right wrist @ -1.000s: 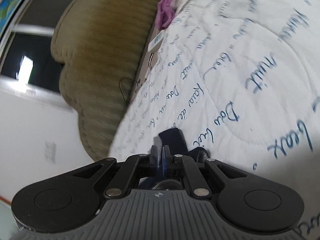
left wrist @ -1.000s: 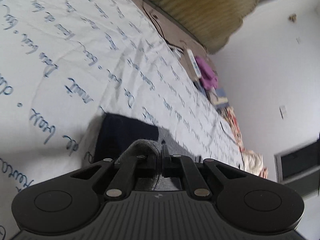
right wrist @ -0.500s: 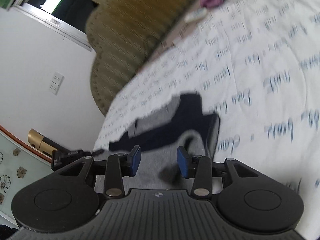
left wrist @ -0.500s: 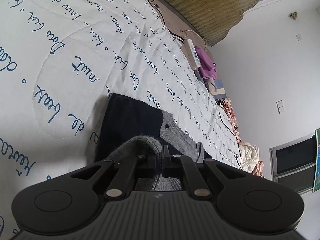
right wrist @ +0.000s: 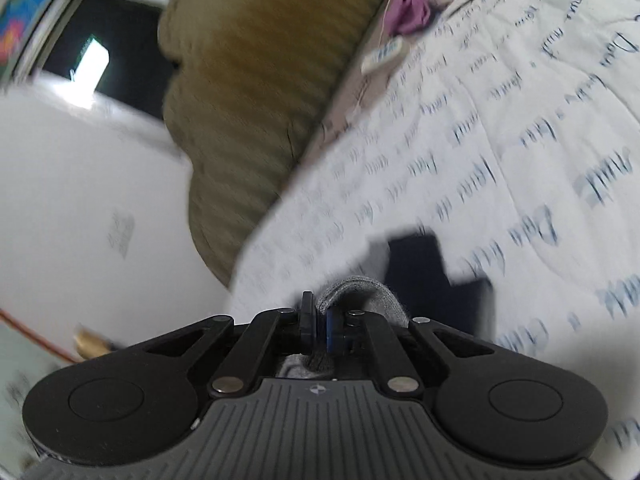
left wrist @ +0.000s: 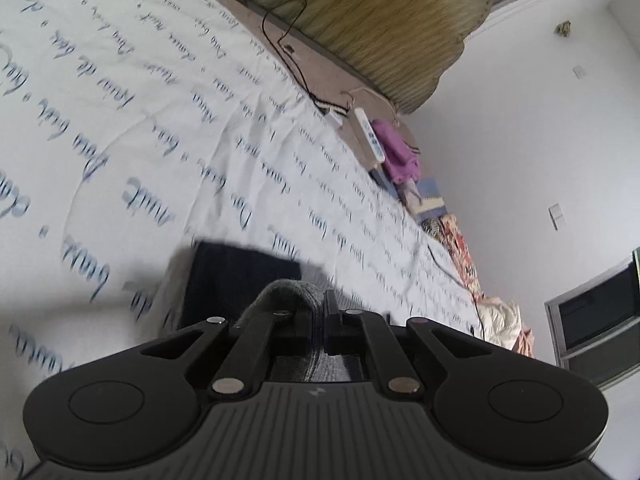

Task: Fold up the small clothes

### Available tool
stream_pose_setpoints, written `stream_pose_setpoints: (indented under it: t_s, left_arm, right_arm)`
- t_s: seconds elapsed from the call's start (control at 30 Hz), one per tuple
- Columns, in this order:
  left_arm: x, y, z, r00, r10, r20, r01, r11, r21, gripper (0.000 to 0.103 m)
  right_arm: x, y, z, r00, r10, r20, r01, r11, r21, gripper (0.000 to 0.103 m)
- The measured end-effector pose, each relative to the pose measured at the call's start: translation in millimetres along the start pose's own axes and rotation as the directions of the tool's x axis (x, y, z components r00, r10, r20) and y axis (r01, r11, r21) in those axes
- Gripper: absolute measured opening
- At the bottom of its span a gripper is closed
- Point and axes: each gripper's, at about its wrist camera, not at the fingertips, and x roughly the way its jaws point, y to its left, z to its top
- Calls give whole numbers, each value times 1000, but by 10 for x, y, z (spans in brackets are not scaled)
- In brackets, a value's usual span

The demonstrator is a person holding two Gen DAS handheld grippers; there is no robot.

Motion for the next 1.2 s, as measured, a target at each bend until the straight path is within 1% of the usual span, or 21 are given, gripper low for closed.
stream_pose_setpoints:
  t_s: [0.07, 0.13, 0.2, 0.23, 0.27, 0.3, 0.37, 0.4, 0.47, 0.57, 0.7, 0.73, 0.8, 0.87, 0.9, 0.93, 1.0, 1.07, 1.13, 1.17, 1.2]
  left_arm:
    - [175, 59, 104, 998, 63, 20, -63, 998, -1, 5]
    - [407, 223, 155, 994, 105, -38, -108, 992, -68, 6]
    - [440, 309, 120, 993, 89, -72, -97, 989, -113, 10]
    - [366, 302, 82, 997, 58, -54, -63, 992, -108, 14]
    - [267, 265, 53, 999, 29, -30, -31, 997, -67, 31]
    - [147, 200, 33, 1000, 24, 6, -24, 1000, -3, 57]
    - [-119, 44, -27, 988, 80, 135, -99, 986, 137, 79]
    - [-214, -30, -68, 974, 117, 192, -156, 967, 201, 78]
    - [-258, -119, -140, 965, 163, 205, -219, 932, 289, 78]
    - [-113, -270, -303, 982, 137, 132, -179, 895, 407, 78]
    - [439, -667, -543, 984, 174, 34, -161, 798, 581, 78]
    - [610, -721, -606, 976, 217, 29, -188, 759, 623, 78]
    - [941, -771, -621, 934, 353, 63, -303, 684, 664, 78]
    - [1085, -725, -533, 902, 410, 133, -386, 630, 674, 78]
    - [1091, -684, -437, 894, 414, 171, -417, 631, 654, 78]
    - [1061, -614, -324, 886, 415, 206, -447, 650, 615, 78]
    - [985, -422, -125, 869, 443, 220, -490, 710, 506, 78]
    - [867, -241, -31, 876, 441, 195, -480, 762, 435, 78]
    - [620, -170, -87, 870, 449, 203, -493, 778, 390, 78]
    - [424, -167, -180, 883, 417, 215, -469, 800, 374, 78]
    - [200, -163, -298, 896, 377, 233, -439, 827, 351, 78]
  right_arm:
    - [200, -115, 145, 998, -54, 35, 52, 998, 40, 11]
    - [418, -350, 202, 990, -136, 27, 130, 981, 144, 18]
    - [522, -447, 178, 986, -165, 9, 159, 967, 197, 27]
    - [502, -428, 142, 987, -157, 19, 151, 970, 188, 37]
    - [455, -387, 110, 991, -130, 27, 124, 979, 162, 48]
    - [395, -340, 81, 994, -104, 36, 99, 987, 127, 53]
    - [256, -225, 55, 991, -124, 46, 122, 992, 31, 55]
    - [196, -176, 42, 987, -153, 46, 154, 988, -13, 55]
    - [62, -109, -5, 978, -199, 55, 203, 975, -86, 55]
    - [-42, -77, -57, 969, -241, 57, 247, 958, -147, 55]
    - [243, 116, -13, 977, -211, 35, 214, 958, -189, 55]
    - [372, 164, 4, 979, -204, 23, 204, 959, -199, 58]
    - [615, 229, 9, 971, -239, -4, 231, 942, -242, 64]
    - [877, 228, -12, 946, -322, -35, 299, 910, -286, 63]
    - [953, 200, -43, 929, -367, -34, 339, 887, -314, 62]
    - [999, 151, -73, 920, -390, -30, 359, 873, -330, 61]
    - [946, 66, -163, 936, -351, -5, 326, 876, -354, 61]
    - [884, 38, -202, 946, -324, 15, 307, 879, -364, 57]
    - [761, 97, -190, 935, -351, 50, 348, 882, -319, 54]
    - [627, 162, -190, 933, -352, 69, 356, 886, -297, 54]
    - [441, 244, -226, 944, -317, 94, 331, 897, -294, 55]
